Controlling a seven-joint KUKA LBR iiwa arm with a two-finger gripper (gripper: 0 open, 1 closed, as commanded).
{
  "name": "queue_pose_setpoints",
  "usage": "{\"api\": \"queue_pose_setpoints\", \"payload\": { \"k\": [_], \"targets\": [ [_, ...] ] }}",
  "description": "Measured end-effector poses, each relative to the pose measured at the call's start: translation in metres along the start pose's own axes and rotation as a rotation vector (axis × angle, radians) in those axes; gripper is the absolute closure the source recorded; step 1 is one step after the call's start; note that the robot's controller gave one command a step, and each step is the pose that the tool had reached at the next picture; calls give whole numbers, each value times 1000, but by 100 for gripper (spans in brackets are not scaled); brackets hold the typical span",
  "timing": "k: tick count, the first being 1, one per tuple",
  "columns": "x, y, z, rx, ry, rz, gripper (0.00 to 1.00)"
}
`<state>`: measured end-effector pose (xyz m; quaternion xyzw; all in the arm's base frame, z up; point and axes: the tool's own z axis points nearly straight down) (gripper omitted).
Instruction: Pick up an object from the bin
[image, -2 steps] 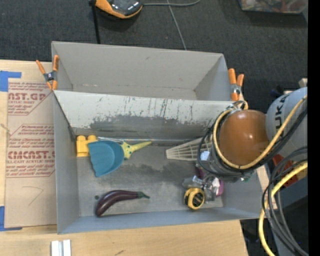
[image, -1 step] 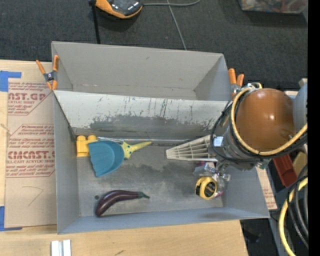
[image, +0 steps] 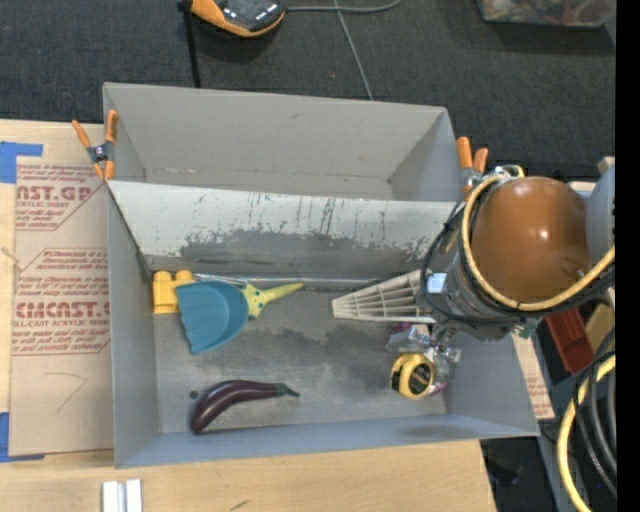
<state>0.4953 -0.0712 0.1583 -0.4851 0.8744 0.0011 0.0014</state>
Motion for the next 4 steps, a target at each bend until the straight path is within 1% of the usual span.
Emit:
{"api": "queue_pose_setpoints", "payload": {
  "k": [1,2,3,4],
  "targets": [
    [-7,-11,31,10,-4,1,100],
    [-4,-8,48,-16,5,3,100],
    [12,-17,31,13,-7,26,100],
    [27,-15,88,-12,-2,-35,100]
  ]
}}
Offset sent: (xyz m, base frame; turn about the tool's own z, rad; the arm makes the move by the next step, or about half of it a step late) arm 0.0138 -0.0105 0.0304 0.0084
